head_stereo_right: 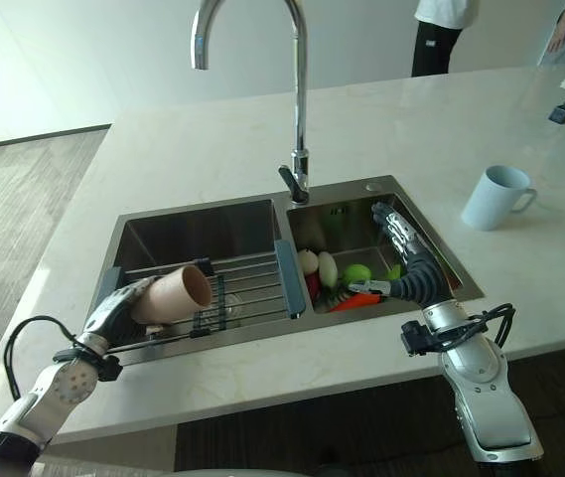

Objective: Place the dishes in the dishwasher.

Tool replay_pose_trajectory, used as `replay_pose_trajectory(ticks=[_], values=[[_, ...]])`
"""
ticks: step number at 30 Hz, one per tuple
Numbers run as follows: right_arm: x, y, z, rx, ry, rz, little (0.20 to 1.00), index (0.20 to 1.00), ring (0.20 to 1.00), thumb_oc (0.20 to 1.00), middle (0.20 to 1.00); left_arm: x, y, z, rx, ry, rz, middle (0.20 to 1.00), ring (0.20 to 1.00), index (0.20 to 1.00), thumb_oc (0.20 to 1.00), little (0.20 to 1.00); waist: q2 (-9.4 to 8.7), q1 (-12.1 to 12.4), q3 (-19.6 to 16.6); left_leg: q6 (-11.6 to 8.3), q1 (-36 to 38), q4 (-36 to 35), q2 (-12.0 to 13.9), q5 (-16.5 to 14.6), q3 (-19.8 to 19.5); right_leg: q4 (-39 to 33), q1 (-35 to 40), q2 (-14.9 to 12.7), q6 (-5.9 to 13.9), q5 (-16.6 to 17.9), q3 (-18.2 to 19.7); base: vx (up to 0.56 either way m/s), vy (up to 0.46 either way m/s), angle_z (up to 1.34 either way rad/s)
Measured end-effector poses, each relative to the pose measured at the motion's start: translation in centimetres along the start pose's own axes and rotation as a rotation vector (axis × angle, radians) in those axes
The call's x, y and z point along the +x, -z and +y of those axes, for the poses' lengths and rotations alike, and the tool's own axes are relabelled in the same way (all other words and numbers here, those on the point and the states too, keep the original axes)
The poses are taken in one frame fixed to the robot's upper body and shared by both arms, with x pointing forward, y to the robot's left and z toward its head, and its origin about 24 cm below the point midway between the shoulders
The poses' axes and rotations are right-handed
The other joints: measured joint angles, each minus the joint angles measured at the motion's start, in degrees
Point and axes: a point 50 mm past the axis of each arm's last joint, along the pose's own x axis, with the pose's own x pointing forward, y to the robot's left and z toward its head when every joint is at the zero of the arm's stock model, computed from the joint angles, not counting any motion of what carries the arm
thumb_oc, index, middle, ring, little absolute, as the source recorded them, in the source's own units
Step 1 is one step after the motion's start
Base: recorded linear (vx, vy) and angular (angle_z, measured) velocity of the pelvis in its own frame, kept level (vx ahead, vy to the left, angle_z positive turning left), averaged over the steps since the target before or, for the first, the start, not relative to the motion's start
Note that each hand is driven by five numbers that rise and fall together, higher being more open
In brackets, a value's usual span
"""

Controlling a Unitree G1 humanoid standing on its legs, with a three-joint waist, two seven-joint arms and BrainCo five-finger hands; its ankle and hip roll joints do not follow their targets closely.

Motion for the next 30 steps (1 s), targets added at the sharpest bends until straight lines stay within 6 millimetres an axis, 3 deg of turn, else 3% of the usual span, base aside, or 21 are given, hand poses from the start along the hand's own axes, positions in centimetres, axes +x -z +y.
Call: replay_pose_trajectory(ticks=[2, 5, 11, 14, 16, 18, 22, 25, 29, 30], values=[[0.0, 0.0, 0.0, -0.004, 0.018, -0.001, 1.000, 1.000, 1.000, 1.000, 1.000, 0.3, -0.5, 2.9, -0.066, -0.202, -0.008, 0.200, 0.200, 0.200, 0.200, 0.200, -0.67, 0.8, 0.0, -0.05, 0.0, 0.0, 0.0, 0.0, -0.8, 0.0, 0.5, 0.0, 0.01, -0.1, -1.0, 0.01, -0.008, 0.18], [0.0, 0.0, 0.1, 0.006, 0.030, -0.003, 1.000, 1.000, 1.000, 1.000, 1.000, 0.5, -3.3, 6.3, -0.225, -0.444, -0.122, 0.200, 0.200, 0.200, 0.200, 0.200, -0.98, 2.2, -0.1, -0.04, 0.0, 0.0, -0.2, 0.0, -1.6, 0.0, 1.0, -0.3, 0.24, -0.3, -1.8, 0.02, -0.047, 0.16], [-0.2, 0.2, 0.3, 0.011, 0.057, 0.002, 1.000, 1.000, 1.000, 1.000, 1.000, -0.2, -5.7, 7.4, -0.742, -0.595, -0.235, 0.200, 0.200, 0.200, 0.200, 0.200, -1.07, 2.6, 0.0, -0.17, 0.0, 0.0, -0.1, 0.1, -2.8, 0.0, 1.5, -0.2, 0.02, -1.0, -2.8, 0.00, -0.079, 0.09], [-0.4, -0.7, 0.3, 0.019, 0.105, -0.032, 1.000, 1.000, 1.000, 1.000, 1.000, -1.8, -9.7, 9.5, -1.020, -0.661, -0.504, 0.200, 0.200, 0.200, 0.200, 0.200, -1.33, 3.6, 0.0, -0.18, -0.2, 0.4, 0.1, 0.1, -3.2, 0.0, 1.6, 0.0, -0.09, -1.3, -3.0, -0.05, -0.134, 0.08], [-0.4, -1.8, 0.2, 0.016, 0.139, -0.079, 1.000, 1.000, 1.000, 1.000, 1.000, -2.5, -12.0, 10.8, -1.027, -0.592, -0.683, 0.200, 0.200, 0.200, 0.200, 0.200, -0.99, 3.9, -0.1, -0.34, -0.4, 0.4, 0.1, 0.2, -3.8, 0.0, 1.7, 0.1, -0.03, -1.4, -3.6, -0.08, -0.221, 0.16], [-0.4, -2.1, 0.1, 0.017, 0.168, -0.097, 1.000, 1.000, 1.000, 1.000, 1.000, -2.0, -12.7, 10.7, -1.044, -0.495, -0.718, 0.200, 0.200, 0.200, 0.200, 0.200, -0.65, 4.1, 0.0, -0.62, -0.9, 0.4, 0.2, 0.4, -4.5, 0.0, 1.6, 0.1, -0.13, -1.4, -4.3, -0.05, -0.230, 0.18], [-0.5, -2.3, -0.2, 0.018, 0.214, -0.120, 1.000, 1.000, 1.000, 1.000, 1.000, -1.3, -11.4, 10.0, -1.133, -0.432, -0.630, 0.200, 0.200, 0.200, 0.200, 0.200, 0.30, 4.5, 0.1, -0.82, -1.2, 0.4, 0.7, 0.5, -4.7, 0.0, 1.6, 0.7, -0.36, -1.6, -4.5, -0.08, -0.212, 0.03], [-0.7, -2.5, -0.4, 0.007, 0.243, -0.137, 1.000, 1.000, 1.000, 1.000, 1.000, -1.6, -11.0, 9.0, -1.206, -0.415, -0.593, 0.200, 0.200, 0.200, 0.200, 0.200, 0.80, 4.4, 0.1, -2.15, -3.2, 0.4, 1.3, 1.5, -6.1, 0.3, 0.3, 1.6, -0.71, -1.6, -5.7, -0.16, -0.093, 0.20], [-0.1, -3.2, -1.4, -0.040, 0.251, -0.192, 1.000, 1.000, 1.000, 1.000, 1.000, -1.3, -11.2, 8.0, -1.276, -0.414, -0.602, 0.200, 0.200, 0.200, 0.200, 0.200, 1.04, 6.6, 0.6, -2.13, -4.1, 0.5, 1.9, 2.6, -7.4, 0.4, -0.3, 2.4, -2.19, -0.9, -6.4, -0.33, 0.085, 0.13], [0.5, -3.8, -1.7, -0.061, 0.246, -0.232, 1.000, 1.000, 1.000, 1.000, 1.000, -1.0, -11.7, 8.0, -1.297, -0.408, -0.636, 0.200, 0.200, 0.200, 0.200, 0.200, -0.05, 6.8, 1.6, -4.53, -5.9, 0.9, 1.2, 4.4, -7.6, 0.4, -0.5, 1.7, -3.01, -0.4, -7.9, -0.34, 0.173, 0.55]])
